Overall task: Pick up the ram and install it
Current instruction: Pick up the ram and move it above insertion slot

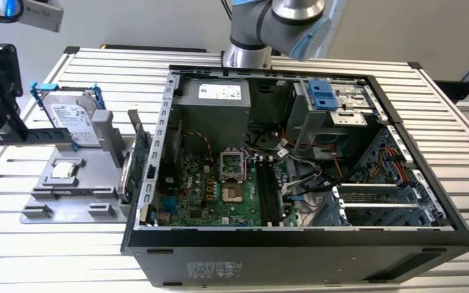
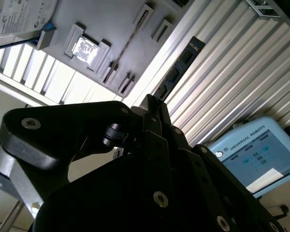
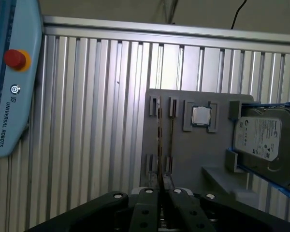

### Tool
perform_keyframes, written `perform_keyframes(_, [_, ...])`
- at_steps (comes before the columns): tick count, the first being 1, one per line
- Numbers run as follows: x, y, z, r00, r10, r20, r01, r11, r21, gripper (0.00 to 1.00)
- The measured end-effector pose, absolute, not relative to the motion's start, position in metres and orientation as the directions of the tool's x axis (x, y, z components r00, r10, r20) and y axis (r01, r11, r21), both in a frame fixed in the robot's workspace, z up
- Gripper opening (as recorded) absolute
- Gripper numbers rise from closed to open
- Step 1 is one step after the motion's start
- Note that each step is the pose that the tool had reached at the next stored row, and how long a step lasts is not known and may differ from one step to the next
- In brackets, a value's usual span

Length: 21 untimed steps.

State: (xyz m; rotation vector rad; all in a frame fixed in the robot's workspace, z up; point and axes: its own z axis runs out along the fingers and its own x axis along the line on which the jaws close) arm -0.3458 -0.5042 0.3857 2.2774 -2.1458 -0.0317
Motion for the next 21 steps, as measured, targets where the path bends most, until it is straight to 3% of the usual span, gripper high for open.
perform_keyframes(21, [-0.324,-0.504,0.386,0.059,-0.998,-0.006,-0.998,-0.059,0.023,0.0])
